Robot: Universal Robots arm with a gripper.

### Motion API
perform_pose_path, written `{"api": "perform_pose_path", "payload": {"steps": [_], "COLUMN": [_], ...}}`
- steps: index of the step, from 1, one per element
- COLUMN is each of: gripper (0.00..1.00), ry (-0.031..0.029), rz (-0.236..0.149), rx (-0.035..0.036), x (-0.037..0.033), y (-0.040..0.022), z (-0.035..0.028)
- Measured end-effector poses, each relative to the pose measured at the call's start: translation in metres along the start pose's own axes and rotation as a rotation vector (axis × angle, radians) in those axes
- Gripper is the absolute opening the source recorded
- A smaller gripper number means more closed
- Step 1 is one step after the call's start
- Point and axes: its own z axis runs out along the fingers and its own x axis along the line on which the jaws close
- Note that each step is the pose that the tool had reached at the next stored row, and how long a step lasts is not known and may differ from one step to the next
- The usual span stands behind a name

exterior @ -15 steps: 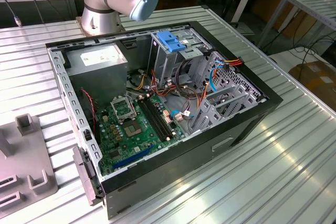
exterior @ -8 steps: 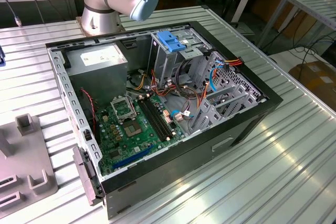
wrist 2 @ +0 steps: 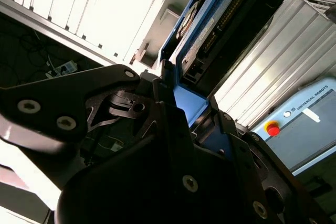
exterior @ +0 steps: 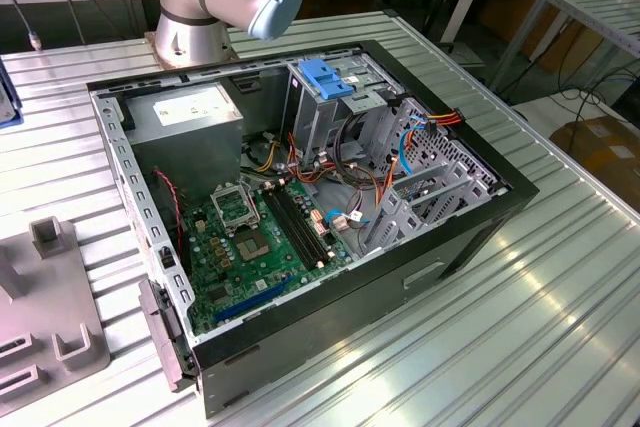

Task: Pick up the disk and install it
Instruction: 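Pick up the disk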

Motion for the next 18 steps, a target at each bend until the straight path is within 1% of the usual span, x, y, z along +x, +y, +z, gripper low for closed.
{"api": "perform_pose_path", "payload": {"steps": [12, 16, 18], "gripper": [0.37, 0.37, 0.37], "ry": [0.0001, 0.0, 0.0001], "rz": [0.0, 0.003, 0.005], "rx": [0.0, 0.0, -0.0002], "x": [0.0006, 0.005, 0.0059], "y": [-0.0216, -0.0247, -0.0273], "z": [0.0001, 0.0005, 0.0006]}}
